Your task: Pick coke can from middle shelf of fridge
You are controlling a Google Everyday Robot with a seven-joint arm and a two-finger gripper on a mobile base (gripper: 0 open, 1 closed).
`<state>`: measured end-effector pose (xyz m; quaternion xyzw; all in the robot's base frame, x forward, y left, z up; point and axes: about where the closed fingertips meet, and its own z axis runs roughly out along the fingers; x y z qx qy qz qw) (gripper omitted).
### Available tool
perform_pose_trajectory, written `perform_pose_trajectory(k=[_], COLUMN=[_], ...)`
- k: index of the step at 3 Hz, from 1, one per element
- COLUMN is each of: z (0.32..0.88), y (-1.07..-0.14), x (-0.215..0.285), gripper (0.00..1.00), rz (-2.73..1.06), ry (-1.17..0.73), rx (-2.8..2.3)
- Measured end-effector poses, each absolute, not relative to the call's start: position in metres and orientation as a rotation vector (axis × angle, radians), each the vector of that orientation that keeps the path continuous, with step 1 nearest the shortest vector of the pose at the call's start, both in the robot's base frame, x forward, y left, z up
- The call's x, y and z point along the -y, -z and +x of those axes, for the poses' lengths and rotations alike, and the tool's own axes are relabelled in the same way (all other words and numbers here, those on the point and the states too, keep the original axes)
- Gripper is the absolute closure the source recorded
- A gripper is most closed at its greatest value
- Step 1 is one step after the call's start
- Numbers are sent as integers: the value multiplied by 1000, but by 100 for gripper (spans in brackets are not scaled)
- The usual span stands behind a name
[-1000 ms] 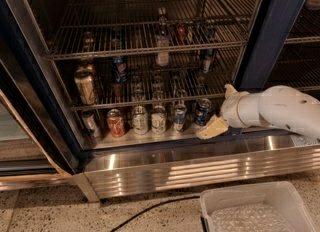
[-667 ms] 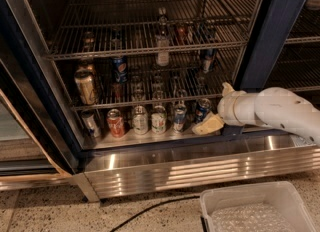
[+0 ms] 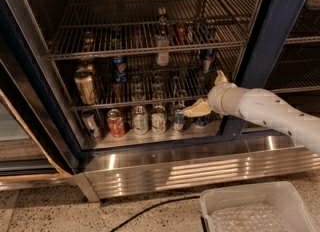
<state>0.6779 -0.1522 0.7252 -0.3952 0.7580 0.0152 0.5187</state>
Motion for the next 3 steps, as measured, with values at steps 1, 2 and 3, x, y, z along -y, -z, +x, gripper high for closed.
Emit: perform_pose_trajectory(k=[1, 2, 3], z=[704, 723, 733], y=[-731, -732, -734], x=[154, 158, 156], gripper=[0, 0, 0], rz=[-808, -683, -621], ry=[-97, -190, -270], rx=[-1804, -1802, -1789])
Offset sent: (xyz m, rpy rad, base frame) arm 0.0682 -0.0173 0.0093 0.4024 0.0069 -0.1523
